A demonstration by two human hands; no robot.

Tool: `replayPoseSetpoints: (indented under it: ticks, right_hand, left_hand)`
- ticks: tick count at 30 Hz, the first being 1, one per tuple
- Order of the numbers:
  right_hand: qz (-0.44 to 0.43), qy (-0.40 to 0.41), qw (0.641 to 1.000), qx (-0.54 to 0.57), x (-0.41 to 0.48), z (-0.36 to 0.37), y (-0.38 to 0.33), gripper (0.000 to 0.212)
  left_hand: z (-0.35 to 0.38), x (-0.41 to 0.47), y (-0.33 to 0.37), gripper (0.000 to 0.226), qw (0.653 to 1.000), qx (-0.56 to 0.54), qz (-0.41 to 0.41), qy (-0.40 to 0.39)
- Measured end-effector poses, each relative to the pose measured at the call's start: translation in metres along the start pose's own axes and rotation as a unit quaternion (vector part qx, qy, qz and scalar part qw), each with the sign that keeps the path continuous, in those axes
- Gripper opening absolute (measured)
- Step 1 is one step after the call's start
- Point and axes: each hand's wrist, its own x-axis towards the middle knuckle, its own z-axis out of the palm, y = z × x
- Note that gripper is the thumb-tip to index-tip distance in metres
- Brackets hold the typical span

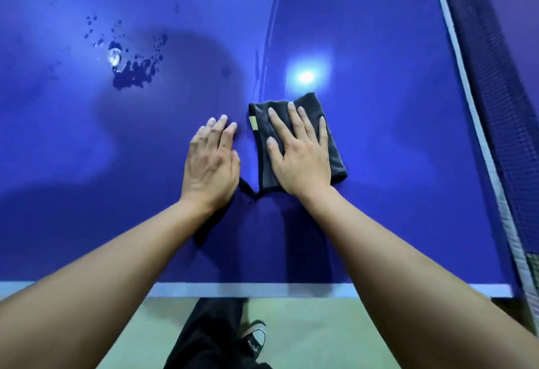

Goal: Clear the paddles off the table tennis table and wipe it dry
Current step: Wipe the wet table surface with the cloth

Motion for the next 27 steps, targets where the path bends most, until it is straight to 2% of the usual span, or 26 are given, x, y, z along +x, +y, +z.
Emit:
replayPoseSetpoints:
  ticks: [6, 10, 13, 16, 20, 24, 27]
  right_hand:
    - [0.009, 0.026, 1.0, 0.009, -0.127, 0.011, -0.025, 0.058]
    - [0.032, 0.044, 0.998, 0.006, -0.186, 0.022, -0.044, 0.059]
    - [0.085, 0.056, 0.995, -0.018, -0.205, 0.027, -0.065, 0.059]
    - [0.116, 0.075, 0.99, -0.03, -0.197, 0.031, -0.078, 0.059]
    - [0.082, 0.077, 0.993, -0.042, -0.174, 0.035, -0.076, 0.061]
    - [0.042, 0.065, 0.996, -0.04, -0.123, 0.037, -0.075, 0.06]
    - [0.05, 0.07, 0.996, -0.018, -0.054, 0.037, -0.08, 0.059]
  left_hand:
    - [-0.009, -0.114, -0.006, 0.057, 0.999, 0.025, -0.026, 0.0]
    - [-0.015, -0.153, -0.007, 0.06, 0.999, 0.028, -0.043, -0.004]
    - [-0.02, -0.165, -0.008, 0.06, 0.999, 0.032, -0.032, -0.017]
    - [-0.025, -0.156, -0.015, 0.055, 1.0, 0.027, -0.015, 0.001]
    - [-0.027, -0.129, -0.028, 0.04, 0.999, 0.014, -0.009, 0.03]
    - [-0.027, -0.086, -0.038, 0.046, 0.999, 0.013, -0.005, 0.033]
    - [-0.028, -0.034, -0.049, 0.052, 1.0, 0.015, 0.001, 0.011]
